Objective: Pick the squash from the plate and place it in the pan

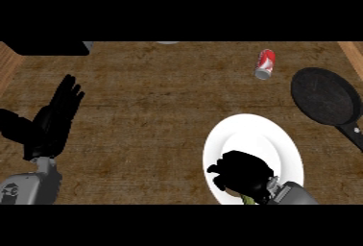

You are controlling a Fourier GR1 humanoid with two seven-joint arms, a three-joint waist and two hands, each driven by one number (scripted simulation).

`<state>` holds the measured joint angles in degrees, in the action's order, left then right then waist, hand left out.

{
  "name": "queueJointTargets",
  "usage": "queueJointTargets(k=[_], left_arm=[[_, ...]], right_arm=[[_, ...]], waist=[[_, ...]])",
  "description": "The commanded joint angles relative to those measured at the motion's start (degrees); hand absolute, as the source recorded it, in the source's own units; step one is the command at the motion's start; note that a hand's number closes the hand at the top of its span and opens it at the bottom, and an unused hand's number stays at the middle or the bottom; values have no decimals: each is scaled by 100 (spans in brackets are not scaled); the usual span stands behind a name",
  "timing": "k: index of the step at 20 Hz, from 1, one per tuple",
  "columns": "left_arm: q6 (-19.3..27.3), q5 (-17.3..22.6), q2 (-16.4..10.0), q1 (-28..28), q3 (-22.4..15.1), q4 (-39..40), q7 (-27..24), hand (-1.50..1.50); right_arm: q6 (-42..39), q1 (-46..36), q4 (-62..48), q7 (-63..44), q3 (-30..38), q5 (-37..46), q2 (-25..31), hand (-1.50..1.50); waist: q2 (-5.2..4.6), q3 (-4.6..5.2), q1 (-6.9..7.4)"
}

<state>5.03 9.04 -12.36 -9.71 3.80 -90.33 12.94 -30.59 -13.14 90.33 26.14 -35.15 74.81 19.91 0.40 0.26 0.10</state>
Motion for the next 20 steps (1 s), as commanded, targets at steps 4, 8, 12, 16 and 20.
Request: queueJointTargets(k=[4, 8, 12, 16, 20], left_arm=[[-209, 113, -164, -220, 290, 209, 43, 0], [26, -181, 182, 276, -155, -478, 276, 0], [-129, -32, 36, 228, 148, -123, -116, 0], [-118, 33, -48, 314, 273, -185, -26, 0], [-145, -45, -58, 193, 289, 73, -202, 0]], right_arm=[[128, 113, -385, 144, -154, 102, -516, 150], [95, 272, -165, 311, 137, 25, -380, 150], [74, 356, -87, -274, 1294, -398, -439, 150], [214, 780, -77, -1776, 2496, -448, -851, 150], [747, 680, 1083, -2366, 2641, -194, -1093, 150]], waist=[[-47, -26, -1], [-33, -27, 5], [-32, -24, -60], [-5, -21, -254], [-7, -17, -201]])
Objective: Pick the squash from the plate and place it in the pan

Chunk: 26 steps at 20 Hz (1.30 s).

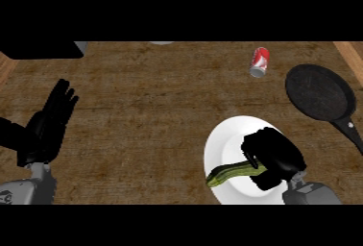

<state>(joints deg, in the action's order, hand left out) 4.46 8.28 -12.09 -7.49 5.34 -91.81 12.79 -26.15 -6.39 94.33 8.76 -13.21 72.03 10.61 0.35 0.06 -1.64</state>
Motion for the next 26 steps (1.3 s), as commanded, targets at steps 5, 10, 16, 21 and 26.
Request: queueJointTargets(k=[5, 10, 16, 21, 26], left_arm=[[160, -89, 129, -155, -104, -83, 199, 0], [-18, -98, -32, -335, 23, 191, 84, 0], [-112, -51, 29, -257, 99, 175, -67, 0], [-276, 82, 33, -92, 7, -166, 177, 0], [146, -374, 437, -142, -297, 102, -51, 0]], right_arm=[[470, -233, 2036, -856, 671, 236, -13, 150], [-393, -147, 3368, -1134, 1072, -79, 130, 150], [-627, -901, 2949, -1545, 1890, -566, -60, 150], [-62, -1507, 1755, -1111, 3130, -1146, 377, 150], [569, -1975, 86, -377, 3926, -1533, 1057, 150]], waist=[[13, -3, 47], [-20, -3, 96], [-33, -5, 163], [-37, -9, 216], [-60, -11, 218]])
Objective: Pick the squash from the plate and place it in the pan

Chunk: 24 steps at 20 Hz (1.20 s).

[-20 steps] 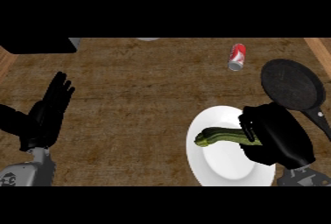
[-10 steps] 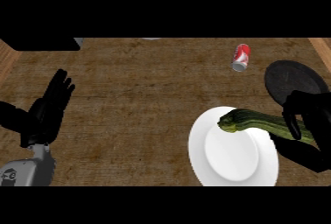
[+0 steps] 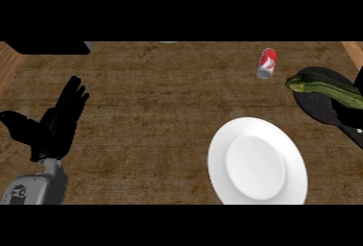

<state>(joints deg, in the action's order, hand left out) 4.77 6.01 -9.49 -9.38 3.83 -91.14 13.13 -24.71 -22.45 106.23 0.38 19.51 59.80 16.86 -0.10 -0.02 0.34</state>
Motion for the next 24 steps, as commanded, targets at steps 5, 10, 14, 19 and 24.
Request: queueJointTargets(k=[5, 10, 14, 19, 24], left_arm=[[-255, 206, -124, -14, 195, 69, -56, 0], [-114, -50, 20, 16, -36, -60, -17, 0], [-156, -40, 26, 84, -53, -138, 24, 0], [-208, 31, 59, -89, -7, 74, 9, 0], [-264, 57, -97, -257, 55, -73, 177, 0]], right_arm=[[1360, -502, -2705, 1239, 1040, -381, 873, 150], [2085, -1230, -4659, 2087, 989, -375, 1362, 150], [2607, -1523, -5947, 2798, 995, -478, 1421, 150], [3191, -2119, -7470, 3417, 909, -310, 1618, 150], [3602, -2253, -8439, 2874, 926, 14, 1586, 150]], waist=[[-28, -3, 45], [-43, -7, 116], [-43, -8, 140], [-59, -10, 170], [-110, -18, 297]])
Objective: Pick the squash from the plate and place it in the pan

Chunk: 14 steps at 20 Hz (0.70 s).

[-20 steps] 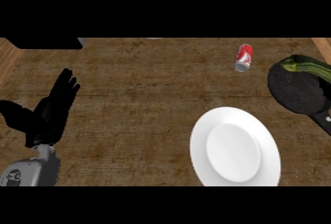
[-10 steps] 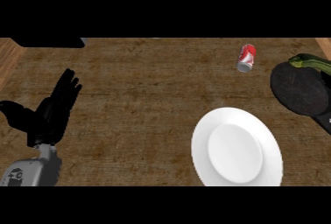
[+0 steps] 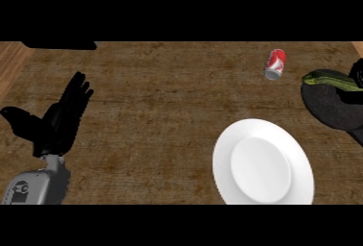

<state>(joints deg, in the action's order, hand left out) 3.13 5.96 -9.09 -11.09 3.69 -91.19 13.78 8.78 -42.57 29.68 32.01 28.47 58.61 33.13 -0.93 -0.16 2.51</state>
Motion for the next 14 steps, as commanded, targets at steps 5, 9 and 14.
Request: queueJointTargets(k=[5, 9, 14], left_arm=[[-220, 193, -86, -11, 173, 216, -173, 0], [60, -17, 2, -157, 11, -86, 215, 0], [33, 17, 50, -47, 0, -150, 141, 0]], right_arm=[[-151, -193, -1479, -433, 319, -87, 219, -150], [-562, -338, -1766, 43, 401, -198, 623, -150], [-766, -307, -1806, 759, 1183, -1073, 595, -150]], waist=[[-55, -7, 71], [-40, -16, 74], [-31, -26, 33]])
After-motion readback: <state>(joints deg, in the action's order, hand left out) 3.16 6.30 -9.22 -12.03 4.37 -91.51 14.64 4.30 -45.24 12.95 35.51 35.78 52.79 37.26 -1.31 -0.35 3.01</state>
